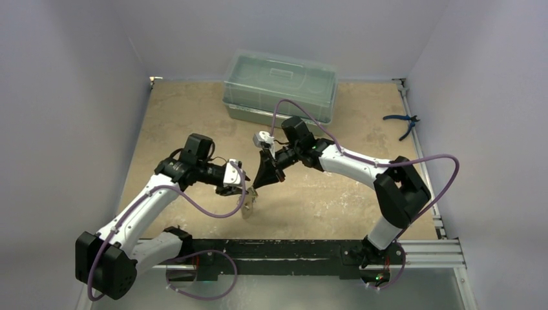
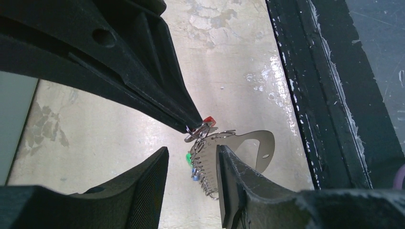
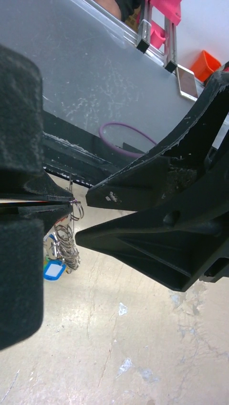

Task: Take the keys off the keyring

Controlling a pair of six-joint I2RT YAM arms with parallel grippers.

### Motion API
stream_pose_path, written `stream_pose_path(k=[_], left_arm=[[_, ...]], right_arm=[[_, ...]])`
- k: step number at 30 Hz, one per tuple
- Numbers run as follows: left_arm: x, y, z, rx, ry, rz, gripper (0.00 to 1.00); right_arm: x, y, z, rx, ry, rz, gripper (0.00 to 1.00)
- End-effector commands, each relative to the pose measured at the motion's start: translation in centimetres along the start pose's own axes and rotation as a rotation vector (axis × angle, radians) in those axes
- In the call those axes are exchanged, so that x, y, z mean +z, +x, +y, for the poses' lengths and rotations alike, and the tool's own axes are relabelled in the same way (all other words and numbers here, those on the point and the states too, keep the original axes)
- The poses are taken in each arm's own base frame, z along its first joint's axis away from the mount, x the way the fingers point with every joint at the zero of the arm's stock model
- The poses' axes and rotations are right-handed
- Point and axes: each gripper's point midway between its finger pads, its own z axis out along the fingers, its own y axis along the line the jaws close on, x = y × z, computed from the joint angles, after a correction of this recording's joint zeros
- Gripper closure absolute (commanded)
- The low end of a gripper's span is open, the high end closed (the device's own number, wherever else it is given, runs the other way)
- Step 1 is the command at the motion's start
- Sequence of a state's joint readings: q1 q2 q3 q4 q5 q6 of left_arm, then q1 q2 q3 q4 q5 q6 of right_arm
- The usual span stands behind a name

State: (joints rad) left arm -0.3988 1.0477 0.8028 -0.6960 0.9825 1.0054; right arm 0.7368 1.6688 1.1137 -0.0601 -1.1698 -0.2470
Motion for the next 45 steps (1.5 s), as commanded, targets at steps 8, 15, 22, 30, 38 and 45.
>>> stream_pose_path(k=[8, 15, 22, 30, 38, 45], left_arm=[[1.5, -0.3, -0.7, -0.020, 0.021, -0.025, 0.68], [1.6, -0.5, -0.7, -0.032, 0.019, -0.036, 0.81], [1.3, -0.9, -0.5, -0.045, 0.013, -0.035, 1.00], [0.8, -1.2, -0.3, -0.081, -0.006, -0.038, 1.00], [0.4, -2.9, 1.2, -0.148, -0.049, -0.104, 1.00], [0.4, -3.1, 1.5, -0.173, -0.056, -0.120, 1.00]], right_arm=[[-0.1, -2.5, 0.9, -0.052, -0.030, -0.028, 1.00], [-0.1, -2.4, 1.1, -0.050, -0.029, -0.026, 1.00], [-0.2, -1.9, 1.2, -0.050, -0.033, -0.019, 1.00], [-1.6, 0.1, 0.7, -0.032, 0.003, 0.001, 1.00], [-1.6, 3.7, 0.0, -0.014, 0.042, 0.069, 1.00], [-1.2, 3.9, -0.9, 0.007, 0.041, 0.067, 1.00]])
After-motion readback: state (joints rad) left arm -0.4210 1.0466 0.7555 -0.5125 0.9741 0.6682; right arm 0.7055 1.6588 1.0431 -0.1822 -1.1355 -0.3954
